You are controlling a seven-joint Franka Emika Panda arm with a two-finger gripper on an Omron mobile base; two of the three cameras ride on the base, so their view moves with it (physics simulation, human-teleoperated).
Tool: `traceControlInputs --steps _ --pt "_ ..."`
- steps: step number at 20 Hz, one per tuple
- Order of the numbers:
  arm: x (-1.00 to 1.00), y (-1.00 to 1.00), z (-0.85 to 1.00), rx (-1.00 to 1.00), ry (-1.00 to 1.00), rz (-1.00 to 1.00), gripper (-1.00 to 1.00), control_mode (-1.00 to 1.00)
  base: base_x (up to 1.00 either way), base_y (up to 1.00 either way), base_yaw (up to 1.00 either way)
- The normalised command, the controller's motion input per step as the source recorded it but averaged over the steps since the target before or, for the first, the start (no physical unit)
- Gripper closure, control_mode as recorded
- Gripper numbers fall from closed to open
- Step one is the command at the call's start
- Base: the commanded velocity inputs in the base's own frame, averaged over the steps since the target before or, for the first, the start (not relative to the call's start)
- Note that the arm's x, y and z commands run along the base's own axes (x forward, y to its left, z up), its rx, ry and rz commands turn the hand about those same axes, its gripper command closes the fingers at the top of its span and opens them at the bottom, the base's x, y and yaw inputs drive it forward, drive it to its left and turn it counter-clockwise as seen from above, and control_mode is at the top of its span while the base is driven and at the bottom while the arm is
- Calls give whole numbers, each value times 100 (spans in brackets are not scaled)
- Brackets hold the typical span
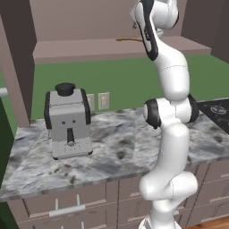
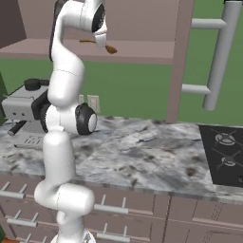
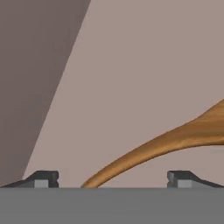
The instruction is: Organize the utensils by type. Pick up the wooden spoons from the counter and place them in the open cabinet. Then pick up the metallic utensils from the counter and place them in the open drawer.
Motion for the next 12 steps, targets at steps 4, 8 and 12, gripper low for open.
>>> traceControlInputs --steps 4,8,12 --pt "-48 26 -96 0 -42 5 -100 -100 0 0 0" --pt "-88 19 -100 1 -48 9 -100 -100 0 0 0" --pt "-97 -1 -100 18 -78 6 -100 -100 0 0 0"
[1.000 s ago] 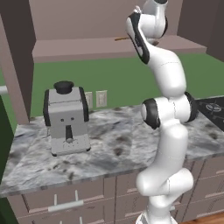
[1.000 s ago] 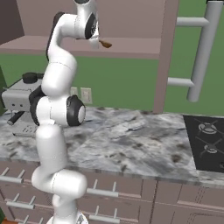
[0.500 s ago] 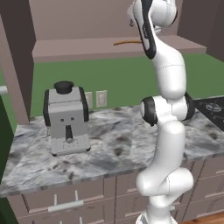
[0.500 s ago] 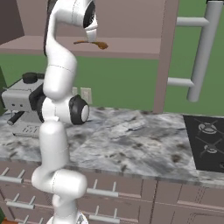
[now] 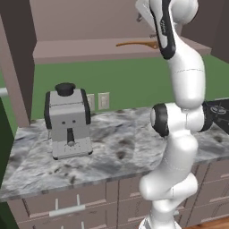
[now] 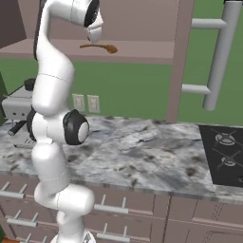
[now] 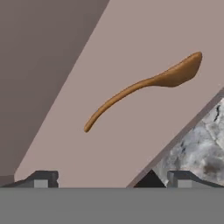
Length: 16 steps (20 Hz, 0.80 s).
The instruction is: Organize the utensils by type. Pick up the wooden spoons from the counter and place them in the open cabinet. Then pick up the metallic utensils from the counter and place them in the open drawer.
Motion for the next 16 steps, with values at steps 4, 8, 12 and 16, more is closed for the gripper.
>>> traceControlInputs --steps 4,8,12,16 --pt "-17 -29 -96 39 32 11 -100 -100 0 0 0" --pt "-46 3 -46 2 47 9 -100 -100 0 0 0" --pt "-100 41 -5 -13 -14 3 -100 -100 0 0 0" --pt "-100 49 -77 -30 -49 0 -100 -100 0 0 0"
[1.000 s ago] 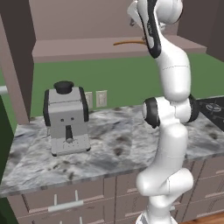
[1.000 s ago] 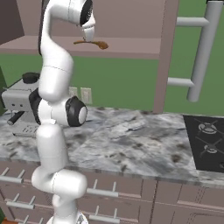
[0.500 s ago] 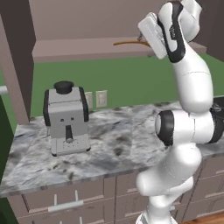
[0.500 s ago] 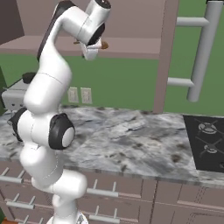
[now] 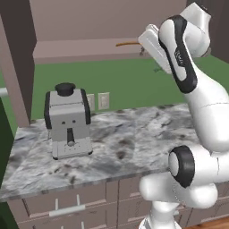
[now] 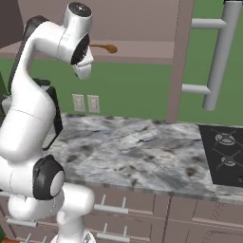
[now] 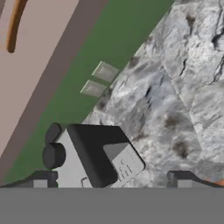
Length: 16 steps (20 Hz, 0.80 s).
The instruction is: Organize the utensils by type. Pick up the wooden spoons from the counter and place them in the open cabinet. Then pick up the metallic utensils from the counter and place them in the open drawer.
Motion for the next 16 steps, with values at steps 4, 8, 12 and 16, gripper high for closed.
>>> traceControlInputs --steps 4,8,12,16 --pt "-100 19 -84 -25 -41 0 -100 -100 0 0 0" --pt "-100 -2 -64 -8 -29 0 -100 -100 0 0 0" --pt "-100 -18 -69 -1 -12 -6 -100 -100 0 0 0" --pt "-96 -9 -49 -1 1 -15 -100 -100 0 0 0"
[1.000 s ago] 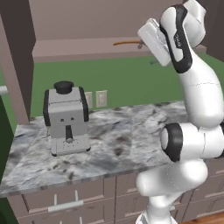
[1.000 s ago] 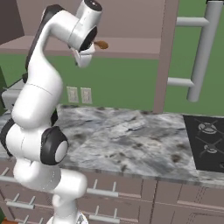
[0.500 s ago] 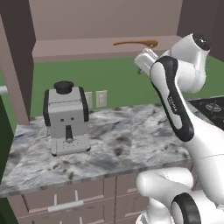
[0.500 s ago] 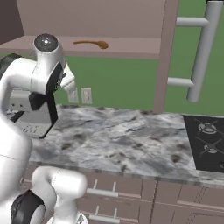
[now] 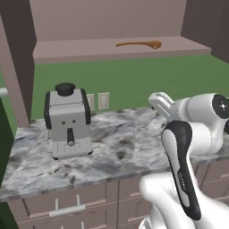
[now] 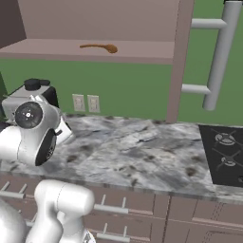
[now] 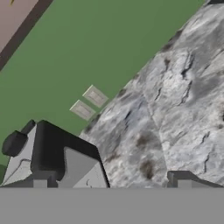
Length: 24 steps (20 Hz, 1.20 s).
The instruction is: Organize the utensils by type. Pick up the wooden spoons from the counter and place them in the open cabinet. Then pick up the metallic utensils from the counter and place them in the open drawer.
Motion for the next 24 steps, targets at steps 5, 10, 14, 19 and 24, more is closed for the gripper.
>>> traceControlInputs --steps 5,10,14,19,24 --pt "-50 -3 -4 0 3 -10 -100 -100 0 0 0" --pt "-17 -19 -1 0 0 -11 -100 -100 0 0 0" --pt "-1 -12 -7 0 0 -7 -100 -100 0 0 0" --pt "-5 -8 -5 0 0 -4 -100 100 -9 -5 -4" --pt "0 0 0 0 0 0 -100 100 -29 -10 -15"
